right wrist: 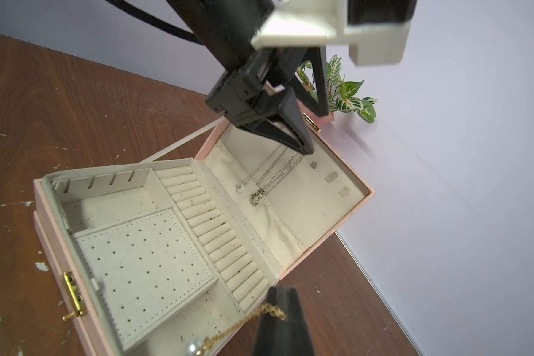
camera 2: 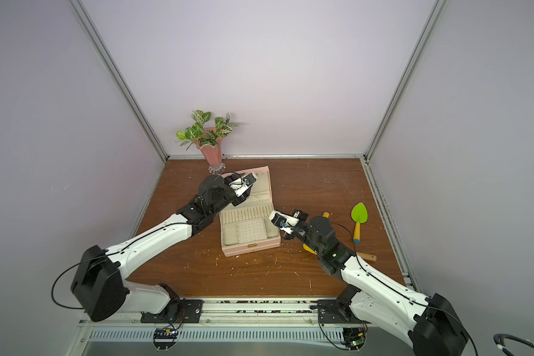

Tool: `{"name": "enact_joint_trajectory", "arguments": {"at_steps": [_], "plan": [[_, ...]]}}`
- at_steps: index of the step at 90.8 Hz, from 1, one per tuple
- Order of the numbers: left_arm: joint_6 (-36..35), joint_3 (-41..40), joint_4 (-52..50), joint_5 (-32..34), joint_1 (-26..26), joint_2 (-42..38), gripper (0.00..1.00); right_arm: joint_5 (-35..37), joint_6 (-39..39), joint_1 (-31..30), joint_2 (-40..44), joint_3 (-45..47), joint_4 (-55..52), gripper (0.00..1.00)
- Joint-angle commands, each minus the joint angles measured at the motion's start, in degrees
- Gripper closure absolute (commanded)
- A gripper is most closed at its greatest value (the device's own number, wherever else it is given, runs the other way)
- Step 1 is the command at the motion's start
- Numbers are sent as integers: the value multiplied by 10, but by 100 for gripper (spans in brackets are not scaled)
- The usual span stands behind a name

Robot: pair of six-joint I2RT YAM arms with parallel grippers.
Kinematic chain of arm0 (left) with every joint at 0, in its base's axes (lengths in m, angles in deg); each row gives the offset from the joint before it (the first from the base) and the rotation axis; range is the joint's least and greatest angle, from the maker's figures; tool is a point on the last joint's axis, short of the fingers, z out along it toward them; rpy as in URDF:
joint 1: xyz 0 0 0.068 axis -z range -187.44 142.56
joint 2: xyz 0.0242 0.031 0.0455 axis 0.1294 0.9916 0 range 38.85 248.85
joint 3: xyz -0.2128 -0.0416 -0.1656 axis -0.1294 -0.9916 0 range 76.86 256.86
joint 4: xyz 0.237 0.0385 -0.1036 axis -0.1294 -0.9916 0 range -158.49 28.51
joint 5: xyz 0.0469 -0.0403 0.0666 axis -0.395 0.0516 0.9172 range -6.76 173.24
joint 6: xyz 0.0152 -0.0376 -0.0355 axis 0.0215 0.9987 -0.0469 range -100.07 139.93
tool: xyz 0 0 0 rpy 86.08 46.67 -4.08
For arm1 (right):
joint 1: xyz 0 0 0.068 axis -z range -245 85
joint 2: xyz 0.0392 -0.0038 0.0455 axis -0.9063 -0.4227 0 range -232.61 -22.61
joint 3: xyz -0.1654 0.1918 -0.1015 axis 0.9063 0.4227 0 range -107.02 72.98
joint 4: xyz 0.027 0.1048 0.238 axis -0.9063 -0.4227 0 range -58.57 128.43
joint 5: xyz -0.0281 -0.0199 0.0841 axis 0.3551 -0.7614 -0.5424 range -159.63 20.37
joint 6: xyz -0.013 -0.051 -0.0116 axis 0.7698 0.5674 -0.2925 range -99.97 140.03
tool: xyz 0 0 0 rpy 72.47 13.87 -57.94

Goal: Put jewelry chain into jewelry box
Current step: Hang the necklace on the jewelry box clasp.

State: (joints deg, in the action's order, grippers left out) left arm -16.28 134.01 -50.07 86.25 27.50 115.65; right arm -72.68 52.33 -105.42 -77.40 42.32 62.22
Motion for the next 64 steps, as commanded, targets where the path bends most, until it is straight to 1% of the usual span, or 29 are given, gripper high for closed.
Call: {"name": "enact_joint_trajectory", "arguments": {"at_steps": [1,7,22,26,33,41,52,64], "plan": [[88,-30,-7,-10,-5,-57,45,-13,-12,3,-18,-45,-12,100],[136,-47,-10,-28,-6,-89,45,-17,-9,3,-37,-64,-25,100],[261,-97,-2,-107,-7,-151,43,-30,16,4,-99,-131,-68,100],[289,-113,6,-108,-7,-162,43,-34,24,6,-118,-150,-82,100],[330,-151,34,-89,-8,-179,42,-44,39,9,-148,-186,-103,100],[353,-181,55,-86,-11,-189,42,-49,61,13,-183,-225,-116,100],[378,-203,80,-108,-20,-186,42,-54,94,18,-232,-278,-135,100],[402,-204,96,-125,-36,-158,42,-59,123,25,-289,-336,-149,100]]}}
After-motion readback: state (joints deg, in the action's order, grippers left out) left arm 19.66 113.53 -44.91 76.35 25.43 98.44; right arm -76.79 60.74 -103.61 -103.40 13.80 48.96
